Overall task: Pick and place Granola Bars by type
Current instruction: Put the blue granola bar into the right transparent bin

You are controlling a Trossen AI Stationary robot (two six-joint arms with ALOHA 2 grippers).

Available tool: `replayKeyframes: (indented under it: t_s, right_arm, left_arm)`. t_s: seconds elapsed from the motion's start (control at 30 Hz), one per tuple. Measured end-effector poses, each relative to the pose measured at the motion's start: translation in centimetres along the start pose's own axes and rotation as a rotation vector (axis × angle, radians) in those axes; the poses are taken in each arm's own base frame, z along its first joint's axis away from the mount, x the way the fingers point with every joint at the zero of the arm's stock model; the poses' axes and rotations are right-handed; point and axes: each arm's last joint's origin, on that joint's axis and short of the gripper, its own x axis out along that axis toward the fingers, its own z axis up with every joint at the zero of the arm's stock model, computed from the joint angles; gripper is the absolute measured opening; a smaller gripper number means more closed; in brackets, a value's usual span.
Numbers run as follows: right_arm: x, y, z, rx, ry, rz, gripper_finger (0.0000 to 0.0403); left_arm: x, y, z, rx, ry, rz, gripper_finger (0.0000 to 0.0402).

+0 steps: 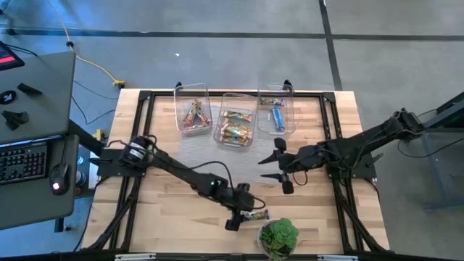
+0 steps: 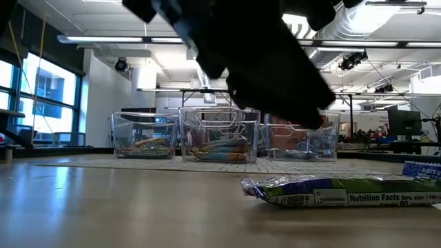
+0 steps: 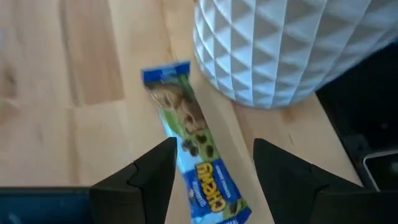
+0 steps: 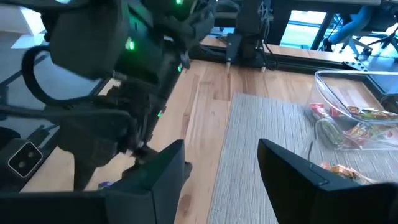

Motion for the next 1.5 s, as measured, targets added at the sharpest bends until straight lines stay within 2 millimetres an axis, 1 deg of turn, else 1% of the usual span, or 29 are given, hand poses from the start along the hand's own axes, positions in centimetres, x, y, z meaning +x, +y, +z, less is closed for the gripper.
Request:
replayKeyframes:
  t_s: [0.1, 0.27, 0.4, 0.53, 0.67, 0.77, 0.97, 1.13, 1.23, 1.37, 1.43, 1.5]
  right_arm:
    - [0.0, 0.0, -0.1, -0.002, 0.007, 0.001, 0.0188]
    - [0.0, 0.0, -0.1, -0.003, 0.011, 0.001, 0.0188]
    - [0.0, 0.0, -0.1, -0.002, 0.011, 0.001, 0.0188]
    - [0.0, 0.0, -0.1, -0.002, 0.01, 0.001, 0.0188]
    - [0.0, 0.0, -0.1, -0.002, 0.009, 0.001, 0.0188]
    - [0.0, 0.0, -0.1, -0.002, 0.009, 0.001, 0.0188]
    - [0.0, 0.0, -0.1, -0.002, 0.008, 0.001, 0.0188]
    - [0.0, 0.0, -0.2, 0.036, 0.02, 0.0, 0.0188]
    - [0.3, 0.0, -0.9, 0.068, 0.081, -0.022, 0.0188]
    - [1.6, 0.1, -2.4, 0.072, 0.184, -0.116, 0.0188]
    - [2.8, 0.3, -3.4, 0.084, 0.235, -0.131, 0.0188]
    - [4.2, 0.6, -4.7, 0.073, 0.299, -0.135, 0.0188]
  left_arm:
    - [1.1, 0.2, -1.0, 0.022, 0.021, -0.014, 0.0207]
    - [3.2, 0.7, -2.9, 0.051, 0.08, 0.011, 0.0207]
    - [3.5, 1.0, -3.3, 0.056, 0.097, 0.067, 0.0207]
    - [3.4, 1.3, -3.5, 0.065, 0.114, 0.156, 0.0207]
    - [3.1, 2.3, -3.3, 0.076, 0.13, 0.169, 0.0207]
    - [2.9, 3.4, -3.4, 0.045, 0.164, 0.176, 0.0207]
    - [2.2, 5.9, -4.0, -0.007, 0.261, 0.227, 0.0207]
    - [0.7, 7.7, -3.4, -0.037, 0.291, 0.243, 0.0207]
    - [-0.5, 8.2, -2.9, -0.031, 0.294, 0.253, 0.0207]
    - [-2.4, 9.1, -1.9, 0.006, 0.278, 0.324, 0.0207]
    - [-3.6, 9.8, -1.2, -0.011, 0.263, 0.373, 0.0207]
    - [-4.3, 10.6, -0.7, -0.041, 0.245, 0.39, 0.0207]
